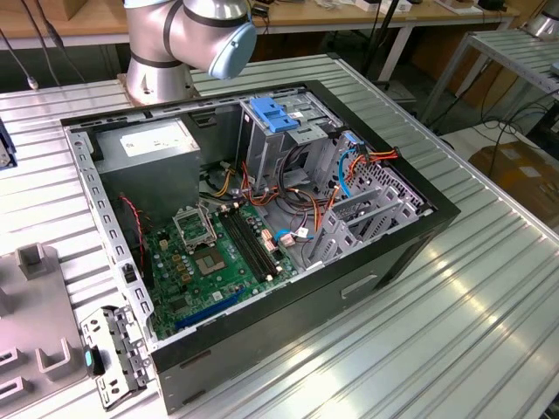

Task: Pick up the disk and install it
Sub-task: 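Pick up the disk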

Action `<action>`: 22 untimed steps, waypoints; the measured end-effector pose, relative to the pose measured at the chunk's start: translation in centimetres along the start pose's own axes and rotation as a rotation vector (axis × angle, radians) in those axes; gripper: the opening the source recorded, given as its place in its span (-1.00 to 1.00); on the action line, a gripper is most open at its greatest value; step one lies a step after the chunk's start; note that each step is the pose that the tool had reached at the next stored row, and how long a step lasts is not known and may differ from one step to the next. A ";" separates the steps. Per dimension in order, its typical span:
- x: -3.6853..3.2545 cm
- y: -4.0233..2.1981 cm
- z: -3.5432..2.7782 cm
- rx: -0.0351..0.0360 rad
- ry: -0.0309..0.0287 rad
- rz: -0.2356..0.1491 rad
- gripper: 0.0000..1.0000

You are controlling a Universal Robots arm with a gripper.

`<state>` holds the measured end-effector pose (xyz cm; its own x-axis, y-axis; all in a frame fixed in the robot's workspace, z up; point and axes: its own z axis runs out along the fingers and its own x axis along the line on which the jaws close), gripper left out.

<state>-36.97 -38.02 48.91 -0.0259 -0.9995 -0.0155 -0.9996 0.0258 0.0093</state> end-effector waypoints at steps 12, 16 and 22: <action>-0.03 -1.28 -0.01 0.0000 0.0000 0.000 -0.26; -0.05 -1.76 -0.02 0.0000 0.0000 0.000 -0.26; -0.07 -2.70 -0.02 0.0000 0.0000 0.000 -0.26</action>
<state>-34.27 -38.02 48.91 -0.0259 -0.9995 -0.0155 -0.9996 0.0258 0.0093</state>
